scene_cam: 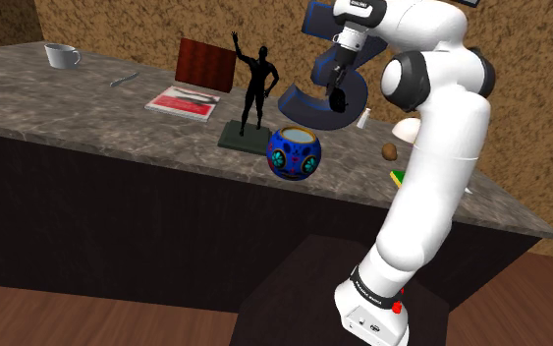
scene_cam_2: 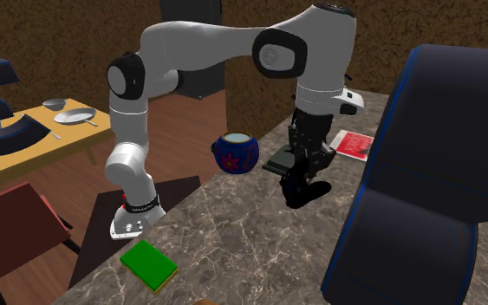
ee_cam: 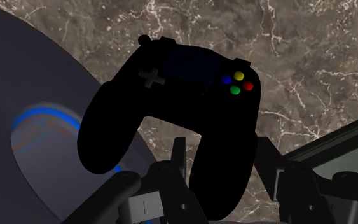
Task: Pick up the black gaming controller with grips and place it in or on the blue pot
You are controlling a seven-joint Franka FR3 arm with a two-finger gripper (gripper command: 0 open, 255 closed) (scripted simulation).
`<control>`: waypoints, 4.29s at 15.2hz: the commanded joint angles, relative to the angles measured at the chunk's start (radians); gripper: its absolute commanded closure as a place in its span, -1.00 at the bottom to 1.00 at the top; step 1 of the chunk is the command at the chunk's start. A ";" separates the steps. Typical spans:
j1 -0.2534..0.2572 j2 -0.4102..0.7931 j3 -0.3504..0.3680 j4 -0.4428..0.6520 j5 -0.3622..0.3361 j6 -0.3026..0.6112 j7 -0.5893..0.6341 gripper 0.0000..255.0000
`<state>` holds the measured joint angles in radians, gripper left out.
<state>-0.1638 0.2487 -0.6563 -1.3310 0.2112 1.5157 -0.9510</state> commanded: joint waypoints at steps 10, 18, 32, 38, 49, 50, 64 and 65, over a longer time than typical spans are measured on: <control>0.125 -0.196 0.034 -0.138 -0.119 -0.010 0.141 1.00; 0.225 -0.476 0.181 -0.415 -0.253 0.037 0.391 1.00; 0.306 -0.740 0.462 -0.674 -0.249 0.038 0.763 1.00; 0.306 -0.764 0.471 -0.763 -0.249 0.102 0.777 1.00; 0.302 -0.784 0.466 -0.902 -0.255 0.221 0.775 1.00; 0.302 -0.784 0.466 -0.902 -0.255 0.221 0.775 1.00; 0.304 -0.768 0.468 -0.761 -0.251 0.097 0.772 -1.00; 0.304 -0.768 0.468 -0.761 -0.251 0.097 0.772 -1.00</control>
<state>0.1400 -0.5195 -0.1895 -2.1078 -0.0404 1.6287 -0.1800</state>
